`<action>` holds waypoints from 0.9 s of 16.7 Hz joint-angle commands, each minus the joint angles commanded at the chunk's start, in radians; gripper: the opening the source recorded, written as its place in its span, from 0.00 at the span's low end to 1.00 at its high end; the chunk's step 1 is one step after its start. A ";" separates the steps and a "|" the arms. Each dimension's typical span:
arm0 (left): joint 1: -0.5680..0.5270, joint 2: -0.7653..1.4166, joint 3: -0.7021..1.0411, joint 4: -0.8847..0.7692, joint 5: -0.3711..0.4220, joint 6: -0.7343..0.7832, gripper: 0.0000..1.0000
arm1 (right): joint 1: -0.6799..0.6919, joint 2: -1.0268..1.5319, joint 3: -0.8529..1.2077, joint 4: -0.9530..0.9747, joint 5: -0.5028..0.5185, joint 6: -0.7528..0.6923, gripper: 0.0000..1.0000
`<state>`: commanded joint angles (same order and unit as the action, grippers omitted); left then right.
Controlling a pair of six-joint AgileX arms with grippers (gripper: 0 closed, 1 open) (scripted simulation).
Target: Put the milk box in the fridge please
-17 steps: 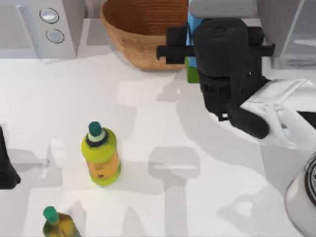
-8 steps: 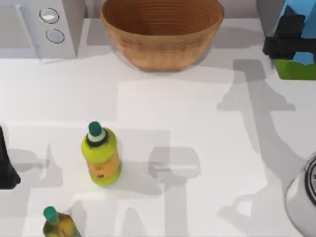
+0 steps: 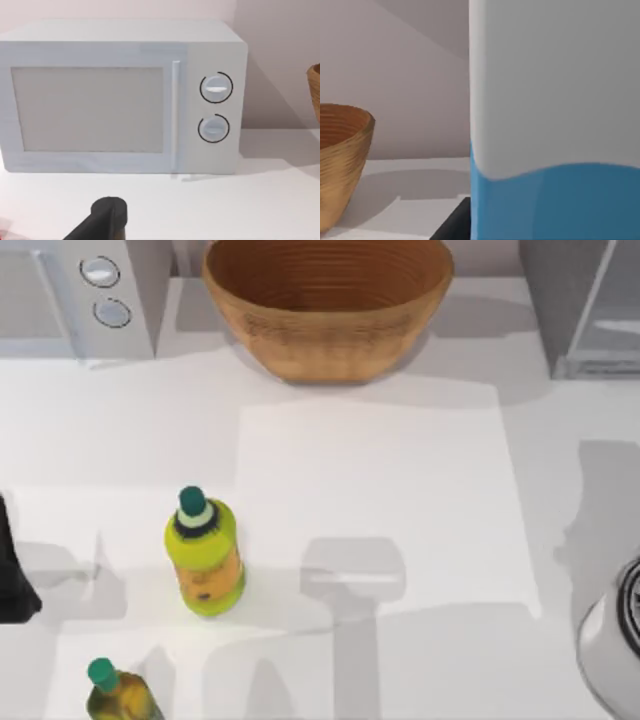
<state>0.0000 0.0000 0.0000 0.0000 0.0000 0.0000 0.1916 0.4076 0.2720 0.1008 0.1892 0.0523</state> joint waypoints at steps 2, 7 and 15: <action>0.000 0.000 0.000 0.000 0.000 0.000 1.00 | -0.069 -0.152 -0.098 -0.037 -0.067 -0.019 0.00; 0.000 0.000 0.000 0.000 0.000 0.000 1.00 | -0.180 -0.386 -0.256 -0.095 -0.178 -0.049 0.00; 0.000 0.000 0.000 0.000 0.000 0.000 1.00 | -0.191 -0.408 -0.223 -0.084 -0.185 -0.047 0.00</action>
<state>0.0000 0.0000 0.0000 0.0000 0.0000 0.0000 0.0002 -0.0007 0.0489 0.0168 0.0038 0.0051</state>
